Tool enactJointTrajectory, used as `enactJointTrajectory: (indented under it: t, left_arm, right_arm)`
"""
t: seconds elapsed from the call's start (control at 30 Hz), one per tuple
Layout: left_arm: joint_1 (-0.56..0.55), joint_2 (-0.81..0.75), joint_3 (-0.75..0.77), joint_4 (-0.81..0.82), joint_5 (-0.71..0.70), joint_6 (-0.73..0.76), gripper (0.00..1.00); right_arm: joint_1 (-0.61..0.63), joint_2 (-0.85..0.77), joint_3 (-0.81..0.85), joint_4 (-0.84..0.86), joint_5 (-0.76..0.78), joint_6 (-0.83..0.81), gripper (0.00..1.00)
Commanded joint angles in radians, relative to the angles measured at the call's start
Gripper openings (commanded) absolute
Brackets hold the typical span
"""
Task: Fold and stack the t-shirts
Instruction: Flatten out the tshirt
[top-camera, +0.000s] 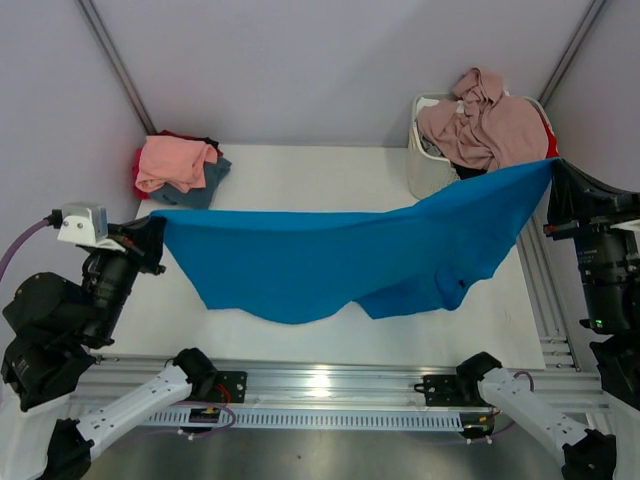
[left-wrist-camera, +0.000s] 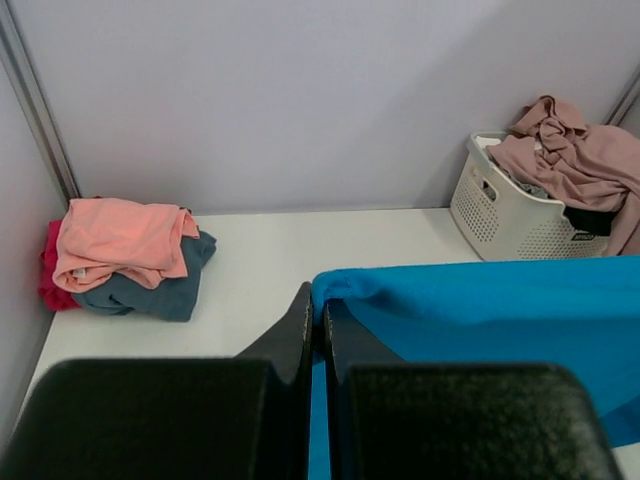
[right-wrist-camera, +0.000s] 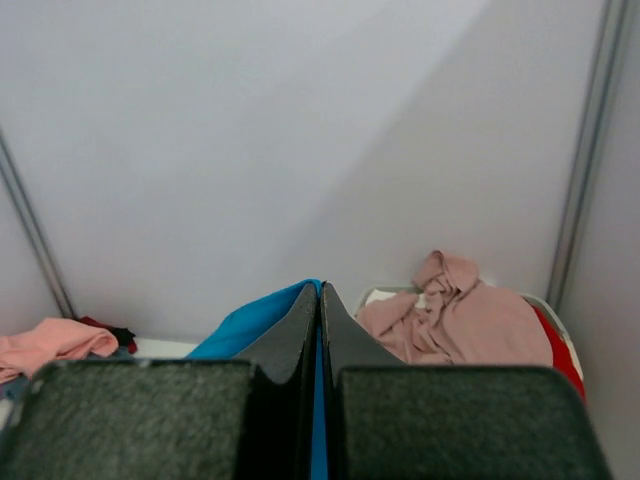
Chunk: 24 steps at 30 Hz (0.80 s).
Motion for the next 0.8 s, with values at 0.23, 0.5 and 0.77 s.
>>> enactJointTrajectory:
  t: [0.23, 0.5, 0.77]
  left_arm:
    - [0.009, 0.000, -0.112, 0.145, -0.037, 0.014, 0.00]
    - [0.023, 0.130, -0.385, 0.352, -0.257, 0.048, 0.00]
    - [0.220, 0.349, -0.467, 0.428, -0.199, -0.151, 0.00]
  right_arm:
    - [-0.004, 0.044, 0.002, 0.076, 0.002, -0.018, 0.00]
    - [-0.011, 0.228, -0.203, 0.084, 0.203, 0.013, 0.00]
    - [-0.055, 0.422, -0.312, 0.113, 0.177, 0.123, 0.00]
